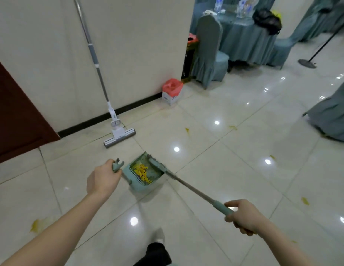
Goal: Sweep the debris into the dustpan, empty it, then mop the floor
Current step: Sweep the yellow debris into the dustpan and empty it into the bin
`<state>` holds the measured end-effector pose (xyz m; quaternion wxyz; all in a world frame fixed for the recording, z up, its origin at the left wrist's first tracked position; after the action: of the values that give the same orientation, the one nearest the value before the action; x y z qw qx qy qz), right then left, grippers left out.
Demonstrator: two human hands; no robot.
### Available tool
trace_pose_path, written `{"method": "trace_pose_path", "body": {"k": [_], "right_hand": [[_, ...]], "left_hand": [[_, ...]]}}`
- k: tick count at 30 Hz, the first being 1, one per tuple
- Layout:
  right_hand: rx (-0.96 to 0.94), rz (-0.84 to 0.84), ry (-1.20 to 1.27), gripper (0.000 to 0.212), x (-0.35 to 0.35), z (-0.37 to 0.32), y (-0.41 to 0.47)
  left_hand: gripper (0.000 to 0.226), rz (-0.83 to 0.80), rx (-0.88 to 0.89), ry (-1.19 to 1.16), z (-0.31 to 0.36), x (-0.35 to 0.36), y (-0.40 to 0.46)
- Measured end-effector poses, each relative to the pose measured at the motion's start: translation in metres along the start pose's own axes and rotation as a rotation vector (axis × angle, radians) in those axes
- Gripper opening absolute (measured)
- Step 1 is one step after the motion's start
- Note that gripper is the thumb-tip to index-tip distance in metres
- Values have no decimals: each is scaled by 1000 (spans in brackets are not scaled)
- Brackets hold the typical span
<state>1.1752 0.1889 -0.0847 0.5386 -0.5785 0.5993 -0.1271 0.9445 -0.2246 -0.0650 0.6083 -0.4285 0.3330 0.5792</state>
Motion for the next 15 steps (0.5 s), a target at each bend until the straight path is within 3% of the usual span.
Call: {"method": "trace_pose_path", "body": {"k": [15], "right_hand": [[-136,111,-124,60,-316,-171,222]], "left_hand": [[23,127,149,71,311,4,313]]}}
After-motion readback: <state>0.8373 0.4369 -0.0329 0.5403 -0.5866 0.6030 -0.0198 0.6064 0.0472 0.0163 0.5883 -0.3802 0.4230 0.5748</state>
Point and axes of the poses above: each hand's wrist, its own y-axis towards the middle knuckle, its own x-axis out of the palm, z = x × y, the point moved 10 cm from there along y, towards the middle knuckle, and after that the axes turned 3 degrees about -z, right-handed, at the moved point
